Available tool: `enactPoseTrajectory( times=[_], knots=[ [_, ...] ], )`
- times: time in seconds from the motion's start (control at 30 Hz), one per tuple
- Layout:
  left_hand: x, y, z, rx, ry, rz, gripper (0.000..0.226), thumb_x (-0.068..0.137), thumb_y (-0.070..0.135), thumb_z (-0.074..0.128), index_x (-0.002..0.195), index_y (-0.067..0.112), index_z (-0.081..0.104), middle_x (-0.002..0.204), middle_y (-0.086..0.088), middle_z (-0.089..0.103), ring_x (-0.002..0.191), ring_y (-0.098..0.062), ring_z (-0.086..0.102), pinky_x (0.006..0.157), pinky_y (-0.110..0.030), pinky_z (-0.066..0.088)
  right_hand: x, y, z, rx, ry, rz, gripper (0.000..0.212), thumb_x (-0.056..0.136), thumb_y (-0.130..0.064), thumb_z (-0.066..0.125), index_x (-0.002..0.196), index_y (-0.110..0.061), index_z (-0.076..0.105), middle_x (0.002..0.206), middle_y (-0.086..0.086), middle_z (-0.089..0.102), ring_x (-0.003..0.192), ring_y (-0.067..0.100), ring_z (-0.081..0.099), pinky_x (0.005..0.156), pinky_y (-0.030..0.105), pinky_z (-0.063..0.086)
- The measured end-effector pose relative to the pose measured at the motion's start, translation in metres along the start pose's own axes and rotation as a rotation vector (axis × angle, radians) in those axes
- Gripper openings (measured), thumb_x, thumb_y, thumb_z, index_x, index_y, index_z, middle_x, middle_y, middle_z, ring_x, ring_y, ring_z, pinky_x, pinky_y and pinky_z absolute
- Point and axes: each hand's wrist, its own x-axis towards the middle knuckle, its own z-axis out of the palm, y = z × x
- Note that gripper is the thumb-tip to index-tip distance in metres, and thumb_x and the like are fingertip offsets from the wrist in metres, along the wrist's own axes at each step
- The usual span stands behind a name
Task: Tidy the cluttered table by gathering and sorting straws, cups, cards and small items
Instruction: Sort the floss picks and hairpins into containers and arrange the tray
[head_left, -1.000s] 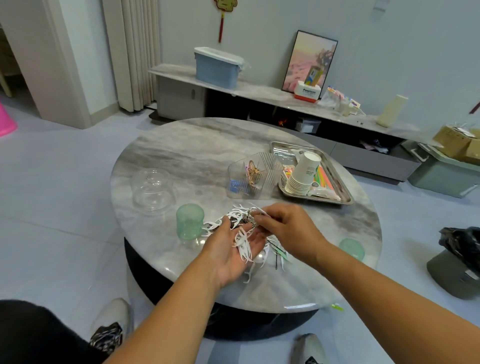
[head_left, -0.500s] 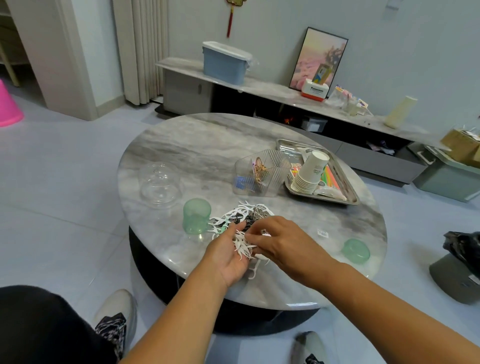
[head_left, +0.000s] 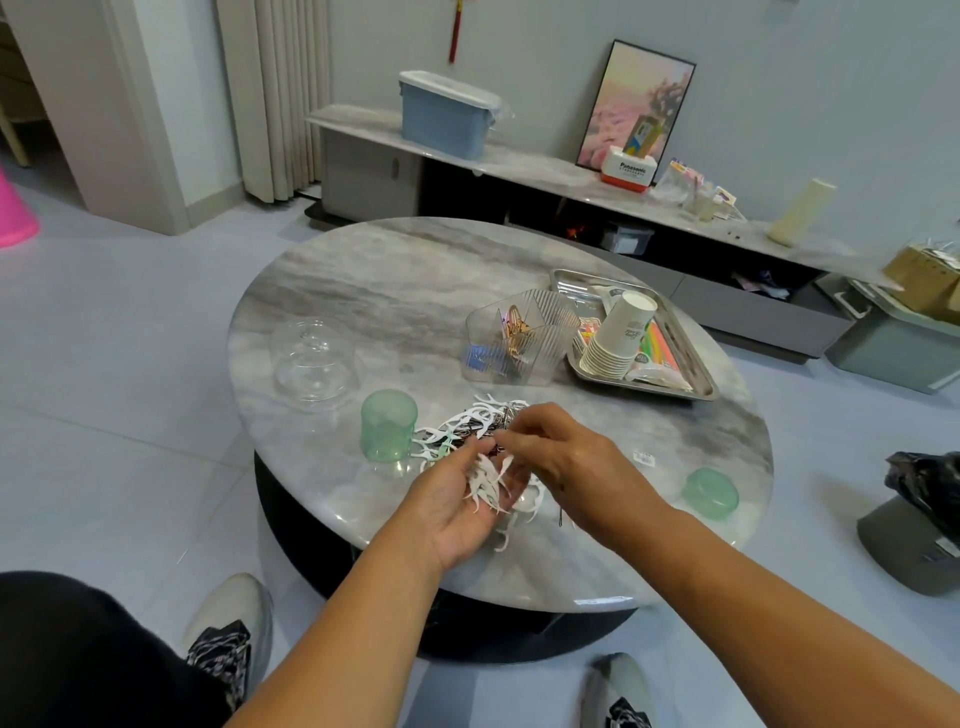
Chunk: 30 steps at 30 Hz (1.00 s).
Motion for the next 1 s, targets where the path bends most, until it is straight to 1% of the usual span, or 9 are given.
enactPoseTrajectory(
  times=[0.13, 0.23, 0.33, 0.4, 0.47, 0.63, 0.73, 0.9, 1.0],
  knots=[
    [0.001, -0.003, 0.002, 0.038, -0.102, -0.041, 0.055, 0.106, 0.045, 0.041, 0.116, -0.002, 0.068, 0.107, -0.022, 0.073, 0.084, -0.030, 0.075, 0.068, -0.038, 0.063, 0.005, -0.009, 0.011, 0.002, -0.077, 0.027, 0.052, 0.096, -0.006, 0.058, 0.146, -0.022, 0.054, 0.136, -0.001, 0.059, 0.116, 0.017, 0.059, 0.094, 0.037, 0.052],
    [0.005, 0.000, -0.002, 0.064, 0.043, 0.066, 0.031, 0.101, 0.028, 0.057, 0.113, 0.001, 0.067, 0.091, -0.019, 0.073, 0.072, -0.023, 0.071, 0.059, -0.031, 0.062, 0.008, 0.001, 0.011, 0.155, 0.091, 0.426, 0.065, 0.093, 0.003, 0.050, 0.151, -0.027, 0.046, 0.140, 0.003, 0.059, 0.123, 0.020, 0.057, 0.101, 0.035, 0.048],
    [0.010, 0.004, -0.011, 0.160, 0.148, 0.178, 0.019, 0.099, 0.021, 0.061, 0.107, 0.005, 0.066, 0.083, -0.010, 0.066, 0.055, -0.011, 0.054, 0.043, -0.018, 0.047, 0.003, 0.026, 0.008, 0.167, -0.028, 0.780, 0.028, 0.093, -0.021, 0.069, 0.120, -0.021, 0.069, 0.113, 0.002, 0.070, 0.104, 0.020, 0.066, 0.079, 0.025, 0.046],
    [0.013, 0.005, -0.017, 0.220, 0.190, 0.241, 0.018, 0.101, 0.023, 0.060, 0.112, 0.010, 0.065, 0.076, -0.004, 0.059, 0.049, -0.007, 0.044, 0.038, -0.016, 0.035, -0.004, 0.033, 0.010, 0.250, -0.175, 0.933, 0.040, 0.078, -0.045, 0.084, 0.106, -0.023, 0.066, 0.097, -0.002, 0.067, 0.077, 0.014, 0.067, 0.060, 0.024, 0.046],
    [0.015, 0.003, -0.022, 0.243, 0.205, 0.285, 0.018, 0.103, 0.027, 0.057, 0.113, 0.013, 0.063, 0.072, 0.000, 0.053, 0.046, -0.005, 0.039, 0.037, -0.015, 0.029, -0.007, 0.034, 0.016, 0.336, -0.211, 0.999, 0.067, 0.062, -0.057, 0.091, 0.112, -0.025, 0.059, 0.101, -0.003, 0.063, 0.065, 0.007, 0.061, 0.052, 0.022, 0.044],
    [0.017, -0.005, -0.030, 0.239, 0.164, 0.315, 0.022, 0.104, 0.034, 0.052, 0.106, 0.013, 0.056, 0.066, 0.001, 0.050, 0.045, -0.006, 0.037, 0.037, -0.017, 0.027, 0.002, 0.025, 0.039, 0.215, -0.269, 0.900, 0.115, 0.054, -0.061, 0.092, 0.150, -0.030, 0.037, 0.143, 0.005, 0.036, 0.126, 0.025, 0.054, 0.105, 0.038, 0.047],
    [0.019, -0.005, -0.031, 0.230, 0.150, 0.320, 0.022, 0.104, 0.034, 0.053, 0.104, 0.012, 0.055, 0.068, -0.001, 0.051, 0.045, -0.007, 0.040, 0.037, -0.018, 0.029, 0.008, 0.027, 0.046, 0.237, -0.209, 0.924, 0.093, 0.063, -0.053, 0.091, 0.141, -0.027, 0.049, 0.136, 0.005, 0.039, 0.117, 0.023, 0.058, 0.101, 0.035, 0.048],
    [0.019, 0.000, -0.032, 0.180, 0.117, 0.329, 0.021, 0.103, 0.032, 0.053, 0.104, 0.011, 0.055, 0.071, -0.006, 0.065, 0.047, -0.009, 0.048, 0.037, -0.019, 0.034, 0.018, 0.038, 0.047, 0.284, -0.105, 0.903, 0.033, 0.069, -0.031, 0.091, 0.083, -0.023, 0.063, 0.088, 0.000, 0.061, 0.067, 0.013, 0.054, 0.053, 0.024, 0.037],
    [0.021, 0.000, -0.031, 0.199, 0.109, 0.345, 0.020, 0.104, 0.030, 0.052, 0.104, 0.010, 0.055, 0.079, -0.010, 0.071, 0.052, -0.011, 0.054, 0.038, -0.019, 0.036, 0.020, 0.041, 0.047, 0.281, -0.086, 0.868, 0.022, 0.075, -0.022, 0.085, 0.074, -0.022, 0.063, 0.071, -0.008, 0.061, 0.072, 0.015, 0.058, 0.060, 0.025, 0.043]
  ],
)
